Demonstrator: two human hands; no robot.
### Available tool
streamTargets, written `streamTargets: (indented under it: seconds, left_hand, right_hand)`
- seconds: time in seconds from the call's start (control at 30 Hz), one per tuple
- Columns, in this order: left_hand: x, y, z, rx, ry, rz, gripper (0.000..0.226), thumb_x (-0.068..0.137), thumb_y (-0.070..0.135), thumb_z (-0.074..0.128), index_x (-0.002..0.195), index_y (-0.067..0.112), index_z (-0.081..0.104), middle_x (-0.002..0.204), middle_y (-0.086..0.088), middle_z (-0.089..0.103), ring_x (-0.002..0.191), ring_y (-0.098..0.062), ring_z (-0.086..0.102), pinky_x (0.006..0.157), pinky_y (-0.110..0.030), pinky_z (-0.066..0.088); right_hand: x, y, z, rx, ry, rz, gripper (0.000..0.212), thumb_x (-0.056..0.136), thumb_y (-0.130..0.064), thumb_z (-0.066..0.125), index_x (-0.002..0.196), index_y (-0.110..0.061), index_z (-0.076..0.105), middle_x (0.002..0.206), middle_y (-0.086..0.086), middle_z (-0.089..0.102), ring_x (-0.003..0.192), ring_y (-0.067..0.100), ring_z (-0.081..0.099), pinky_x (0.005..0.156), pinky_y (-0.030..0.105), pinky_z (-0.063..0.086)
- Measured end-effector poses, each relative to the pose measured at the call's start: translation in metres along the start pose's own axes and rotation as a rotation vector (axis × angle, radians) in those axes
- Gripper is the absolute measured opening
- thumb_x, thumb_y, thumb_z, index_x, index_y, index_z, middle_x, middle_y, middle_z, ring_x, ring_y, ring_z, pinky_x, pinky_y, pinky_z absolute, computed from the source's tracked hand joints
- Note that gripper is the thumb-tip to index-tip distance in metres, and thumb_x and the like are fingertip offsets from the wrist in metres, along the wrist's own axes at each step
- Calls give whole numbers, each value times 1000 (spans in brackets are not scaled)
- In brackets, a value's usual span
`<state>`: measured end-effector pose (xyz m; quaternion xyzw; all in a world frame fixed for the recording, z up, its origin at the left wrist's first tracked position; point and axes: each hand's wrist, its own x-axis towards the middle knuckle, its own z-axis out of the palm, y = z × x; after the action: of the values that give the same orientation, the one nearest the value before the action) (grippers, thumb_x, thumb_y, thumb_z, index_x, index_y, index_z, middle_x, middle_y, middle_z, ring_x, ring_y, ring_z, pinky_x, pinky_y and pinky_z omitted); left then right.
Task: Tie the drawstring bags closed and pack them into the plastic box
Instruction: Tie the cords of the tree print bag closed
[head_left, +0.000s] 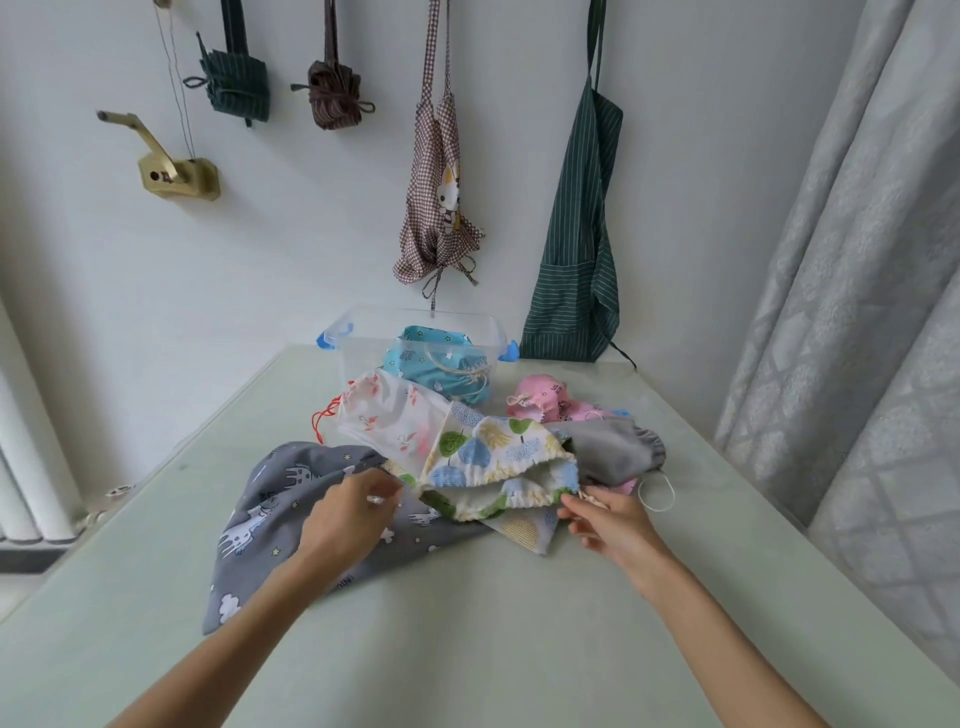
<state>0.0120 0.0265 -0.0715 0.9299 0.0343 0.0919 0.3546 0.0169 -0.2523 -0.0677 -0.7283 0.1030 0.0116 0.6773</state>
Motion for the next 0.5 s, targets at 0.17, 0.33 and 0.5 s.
streamTargets:
  seconds: [0.17, 0.33, 0.5]
  left_hand:
    - [19, 25, 0, -103, -129, 27, 50, 93, 44, 52, 136, 20, 47, 128, -1, 61, 110, -21, 62, 94, -40, 50]
    - [34, 30, 13, 324, -207, 39, 27, 84, 37, 66, 105, 22, 68, 96, 0, 70, 98, -24, 64, 73, -27, 47]
    - [23, 20, 7, 194, -106, 117, 32, 86, 44, 62, 59, 27, 66, 53, 6, 62, 49, -11, 52, 50, -23, 36]
  right_hand:
    - [1, 0, -3, -108, 54, -169, 15, 83, -6, 67, 97, -11, 70, 69, 1, 69, 48, 3, 58, 46, 14, 45]
    - [4, -14, -13, -210, 104, -330, 23, 82, -1, 67, 102, -10, 70, 62, 0, 67, 42, 2, 56, 43, 15, 45]
    - [11, -19, -54, -437, 259, -473, 19, 78, -5, 73, 96, -11, 75, 61, -9, 69, 44, 0, 60, 49, 12, 45]
